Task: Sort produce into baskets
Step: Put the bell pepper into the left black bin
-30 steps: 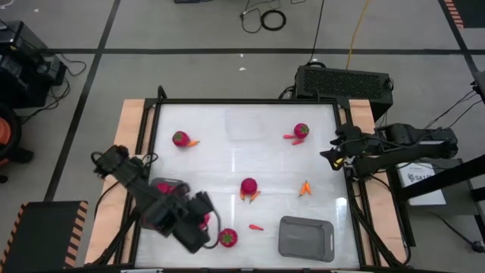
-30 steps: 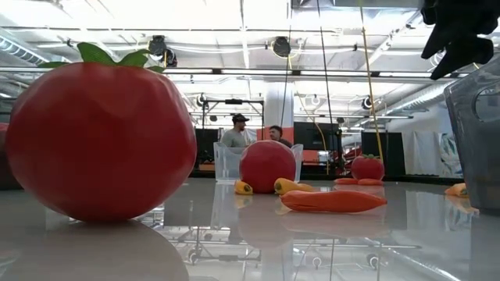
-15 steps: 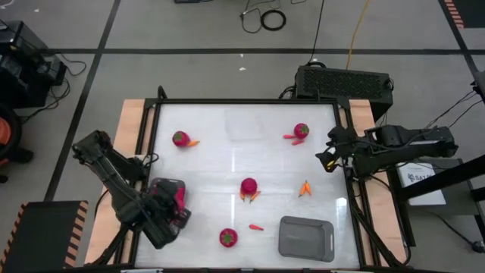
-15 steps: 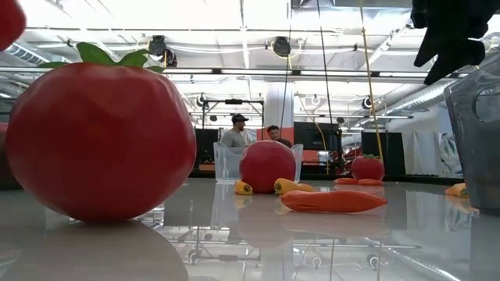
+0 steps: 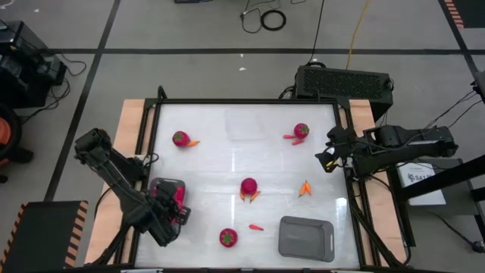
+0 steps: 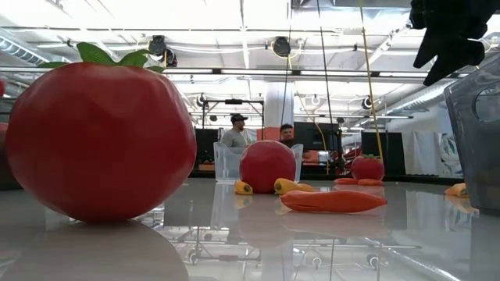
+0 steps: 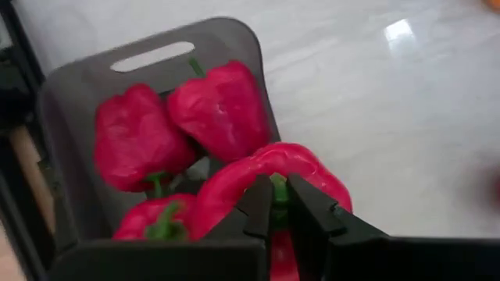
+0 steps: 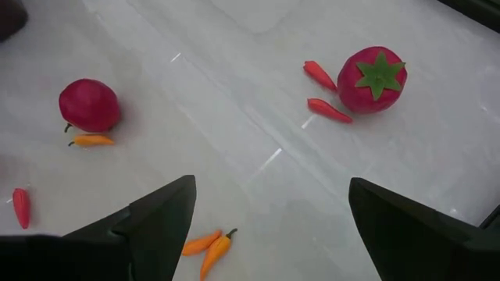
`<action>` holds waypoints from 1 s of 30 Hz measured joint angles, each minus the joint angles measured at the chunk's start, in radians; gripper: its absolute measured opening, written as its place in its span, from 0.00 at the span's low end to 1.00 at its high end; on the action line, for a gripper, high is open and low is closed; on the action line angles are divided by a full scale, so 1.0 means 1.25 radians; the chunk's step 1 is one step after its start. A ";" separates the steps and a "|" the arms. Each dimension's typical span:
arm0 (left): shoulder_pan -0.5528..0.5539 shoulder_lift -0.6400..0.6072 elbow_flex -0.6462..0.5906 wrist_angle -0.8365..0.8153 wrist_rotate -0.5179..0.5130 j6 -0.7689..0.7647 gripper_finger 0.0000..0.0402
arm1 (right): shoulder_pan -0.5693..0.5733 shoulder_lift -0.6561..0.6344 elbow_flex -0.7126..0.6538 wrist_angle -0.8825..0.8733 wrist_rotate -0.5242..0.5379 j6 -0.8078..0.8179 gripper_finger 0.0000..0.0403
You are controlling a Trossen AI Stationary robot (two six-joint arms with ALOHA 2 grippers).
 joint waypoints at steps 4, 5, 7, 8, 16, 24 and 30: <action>0.001 0.000 -0.034 0.036 -0.001 -0.002 0.07 | 0.000 0.000 0.000 0.003 0.000 0.001 0.82; 0.001 -0.001 -0.040 0.042 -0.002 -0.002 0.07 | 0.000 0.000 0.000 0.003 0.000 0.001 0.82; 0.001 -0.001 -0.052 0.055 -0.009 -0.001 0.07 | 0.000 0.000 0.000 0.003 0.000 0.001 0.82; 0.001 -0.001 -0.058 0.059 -0.011 0.000 0.07 | 0.000 0.000 0.000 0.004 0.000 0.001 0.82; 0.014 0.000 -0.080 0.075 -0.014 0.078 0.08 | 0.000 0.000 0.000 0.028 -0.003 0.002 0.82; 0.044 0.000 -0.080 0.078 0.045 0.150 0.08 | 0.000 0.002 0.000 0.034 -0.004 0.002 0.82; 0.059 0.000 -0.080 0.063 0.054 0.144 0.13 | 0.000 0.008 0.000 0.036 -0.003 0.002 0.82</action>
